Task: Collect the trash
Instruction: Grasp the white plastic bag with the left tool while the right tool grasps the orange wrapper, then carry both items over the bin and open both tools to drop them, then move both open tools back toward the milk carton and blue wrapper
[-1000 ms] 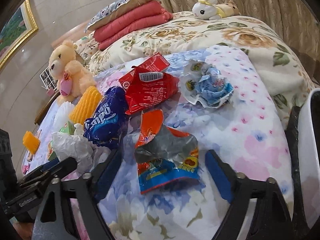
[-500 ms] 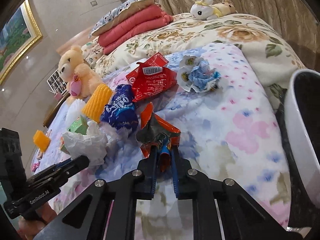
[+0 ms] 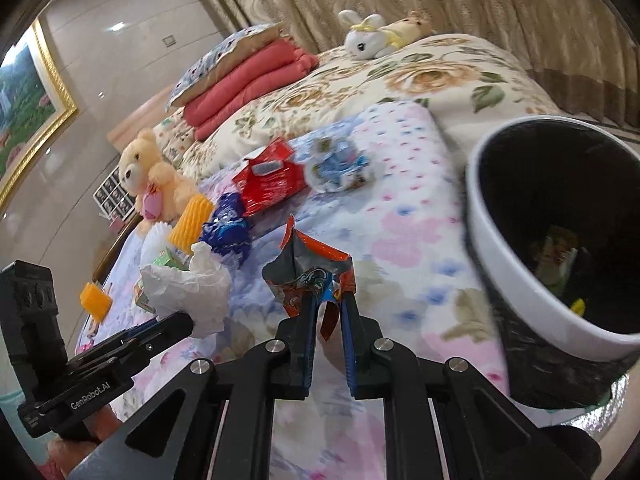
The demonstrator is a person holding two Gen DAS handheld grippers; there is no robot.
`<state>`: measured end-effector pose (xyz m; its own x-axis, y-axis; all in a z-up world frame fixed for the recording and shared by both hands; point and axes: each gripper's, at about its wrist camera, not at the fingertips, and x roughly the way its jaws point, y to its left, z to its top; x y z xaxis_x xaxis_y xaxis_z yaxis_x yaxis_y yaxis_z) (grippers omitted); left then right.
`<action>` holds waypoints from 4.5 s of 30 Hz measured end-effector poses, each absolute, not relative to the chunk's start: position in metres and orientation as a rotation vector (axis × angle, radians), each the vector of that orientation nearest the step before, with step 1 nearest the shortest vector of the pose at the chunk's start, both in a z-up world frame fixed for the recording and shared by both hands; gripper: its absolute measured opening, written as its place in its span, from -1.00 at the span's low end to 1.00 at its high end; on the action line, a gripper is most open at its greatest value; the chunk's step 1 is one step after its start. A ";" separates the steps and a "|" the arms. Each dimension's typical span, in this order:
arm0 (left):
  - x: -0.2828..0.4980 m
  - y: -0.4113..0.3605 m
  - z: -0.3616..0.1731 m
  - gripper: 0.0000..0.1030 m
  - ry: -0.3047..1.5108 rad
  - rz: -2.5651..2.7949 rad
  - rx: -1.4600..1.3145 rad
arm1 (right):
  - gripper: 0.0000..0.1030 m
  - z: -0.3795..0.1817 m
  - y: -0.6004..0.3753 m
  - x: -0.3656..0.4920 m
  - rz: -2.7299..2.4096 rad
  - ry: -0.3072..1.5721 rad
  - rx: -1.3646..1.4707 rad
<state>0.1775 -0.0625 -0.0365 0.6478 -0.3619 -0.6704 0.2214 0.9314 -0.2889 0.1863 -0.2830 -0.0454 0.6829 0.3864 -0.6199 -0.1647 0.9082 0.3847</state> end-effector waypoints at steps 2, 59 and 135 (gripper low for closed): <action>0.177 -0.071 -0.036 -0.51 0.802 -0.349 -0.179 | -0.77 -0.044 -0.292 0.183 0.299 0.754 0.324; 0.216 -0.260 -0.008 -0.51 0.803 -0.631 0.045 | -0.76 -0.028 -0.456 0.155 0.016 0.656 0.458; 0.161 0.031 -0.054 0.36 0.819 -0.084 -0.253 | 0.72 -0.039 -0.206 0.191 0.421 0.762 0.237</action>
<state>0.1610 0.0311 -0.0537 0.6818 -0.1709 -0.7113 -0.0233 0.9667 -0.2547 0.1914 -0.2064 -0.0392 0.6463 0.4507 -0.6157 -0.2821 0.8909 0.3560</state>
